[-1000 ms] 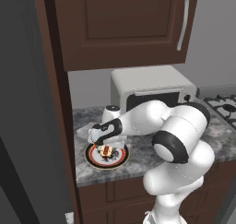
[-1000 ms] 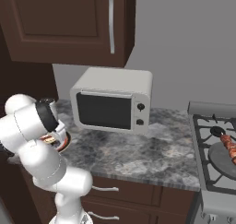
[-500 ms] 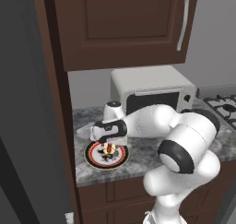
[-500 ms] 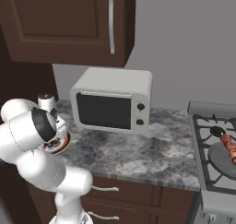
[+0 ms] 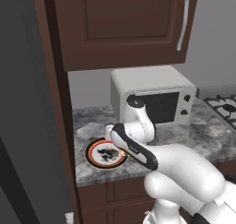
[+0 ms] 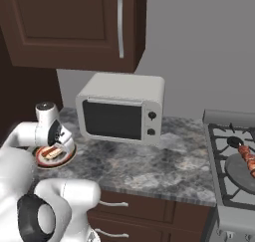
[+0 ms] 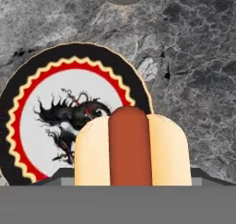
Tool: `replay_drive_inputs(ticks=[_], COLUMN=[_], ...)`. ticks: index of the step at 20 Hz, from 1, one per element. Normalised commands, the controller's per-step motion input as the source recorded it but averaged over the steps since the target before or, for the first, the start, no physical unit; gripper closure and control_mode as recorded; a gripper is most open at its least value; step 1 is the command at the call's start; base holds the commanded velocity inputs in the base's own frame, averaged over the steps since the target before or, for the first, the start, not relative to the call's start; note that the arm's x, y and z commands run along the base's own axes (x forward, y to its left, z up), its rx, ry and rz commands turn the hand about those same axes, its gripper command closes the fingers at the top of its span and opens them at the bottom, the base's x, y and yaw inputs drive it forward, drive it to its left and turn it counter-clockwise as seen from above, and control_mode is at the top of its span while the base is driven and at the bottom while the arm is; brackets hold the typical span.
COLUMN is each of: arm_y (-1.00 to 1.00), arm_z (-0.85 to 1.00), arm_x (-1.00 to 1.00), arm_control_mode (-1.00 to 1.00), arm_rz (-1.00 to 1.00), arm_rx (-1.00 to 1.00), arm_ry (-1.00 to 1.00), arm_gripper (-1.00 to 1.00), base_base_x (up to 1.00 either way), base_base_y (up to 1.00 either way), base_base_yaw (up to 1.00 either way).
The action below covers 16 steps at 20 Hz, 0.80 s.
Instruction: Place the cold items (squash and kiwi) from the fridge in one tupperware on the dining counter. Place the warm items (kebab skewer and hot dog) in the stove area in another tupperware.
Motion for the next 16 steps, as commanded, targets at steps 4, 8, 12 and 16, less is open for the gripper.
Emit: replay_drive_inputs(ticks=[4, 8, 12, 16], arm_y=[-0.37, -0.39, -0.31, -0.15], arm_z=[0.89, 0.99, 0.99, 0.9], arm_x=[-0.66, -0.5, -0.47, -0.34], arm_control_mode=[-1.0, -1.0, -1.0, -1.0], arm_rz=[-0.04, -0.09, -0.15, -0.2], arm_rx=[0.0, 0.0, 0.0, 0.0], arm_ry=[-0.01, 0.0, 0.0, 0.0], arm_gripper=[1.0, 1.0, 1.0, 1.0], base_base_x=[0.0, 0.0, 0.0, 0.0], base_base_y=[0.0, 0.0, 0.0, 0.0], base_base_yaw=[0.0, 0.0, 0.0, 0.0])
